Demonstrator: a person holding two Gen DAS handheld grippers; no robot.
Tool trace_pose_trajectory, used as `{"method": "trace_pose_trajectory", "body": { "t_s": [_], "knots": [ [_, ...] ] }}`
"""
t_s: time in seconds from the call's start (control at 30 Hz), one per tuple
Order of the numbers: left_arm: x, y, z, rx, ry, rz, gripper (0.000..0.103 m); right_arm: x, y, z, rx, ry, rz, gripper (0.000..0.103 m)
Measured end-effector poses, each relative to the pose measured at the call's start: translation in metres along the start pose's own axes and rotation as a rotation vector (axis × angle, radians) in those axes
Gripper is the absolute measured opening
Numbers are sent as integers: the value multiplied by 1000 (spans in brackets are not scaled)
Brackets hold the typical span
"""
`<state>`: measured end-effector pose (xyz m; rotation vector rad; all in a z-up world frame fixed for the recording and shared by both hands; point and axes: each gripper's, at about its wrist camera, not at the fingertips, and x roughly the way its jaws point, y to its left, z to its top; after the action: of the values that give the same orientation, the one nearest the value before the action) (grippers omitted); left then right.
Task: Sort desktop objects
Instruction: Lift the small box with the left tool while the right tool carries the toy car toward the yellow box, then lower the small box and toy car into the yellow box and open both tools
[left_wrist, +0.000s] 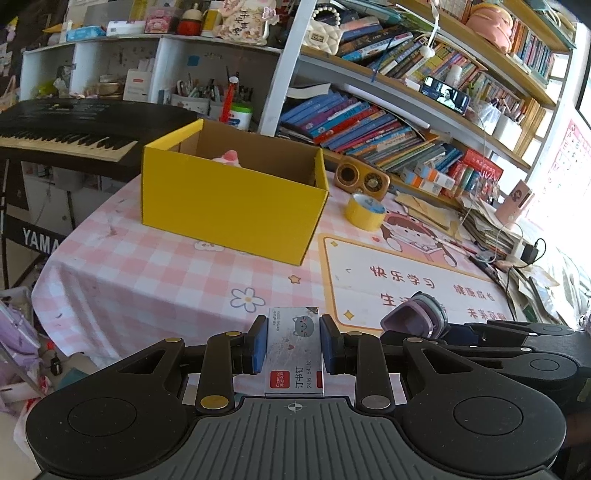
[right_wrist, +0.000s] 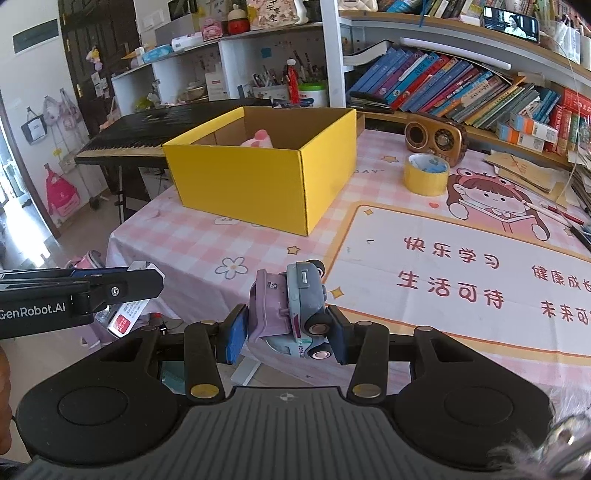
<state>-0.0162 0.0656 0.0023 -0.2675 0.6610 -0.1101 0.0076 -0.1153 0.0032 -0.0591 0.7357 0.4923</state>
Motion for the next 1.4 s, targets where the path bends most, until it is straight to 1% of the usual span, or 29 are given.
{"method": "trace_pose_trajectory", "body": {
  "t_s": [0.23,0.47,0.7,0.87,1.07,1.2,1.3,1.4],
  "knots": [
    [-3,10,2,-31,-10,17,28,7,12,7,-44,19,33,42],
    [2,20,7,-71,-10,31,28,17,18,14,-90,41,58,42],
    [14,24,23,-93,-37,45,28,25,12,32,-118,3,89,42],
    [22,23,49,-77,-97,54,28,34,3,61,-126,-44,103,42],
    [36,24,92,-70,-189,77,28,43,-8,113,-141,-132,141,42],
    [51,24,121,-73,-239,101,28,59,-17,148,-158,-166,170,42],
    [68,26,137,-77,-250,124,28,75,-21,169,-188,-176,191,42],
    [89,29,147,-88,-232,151,28,94,-23,184,-227,-173,209,42]
  ]
}}
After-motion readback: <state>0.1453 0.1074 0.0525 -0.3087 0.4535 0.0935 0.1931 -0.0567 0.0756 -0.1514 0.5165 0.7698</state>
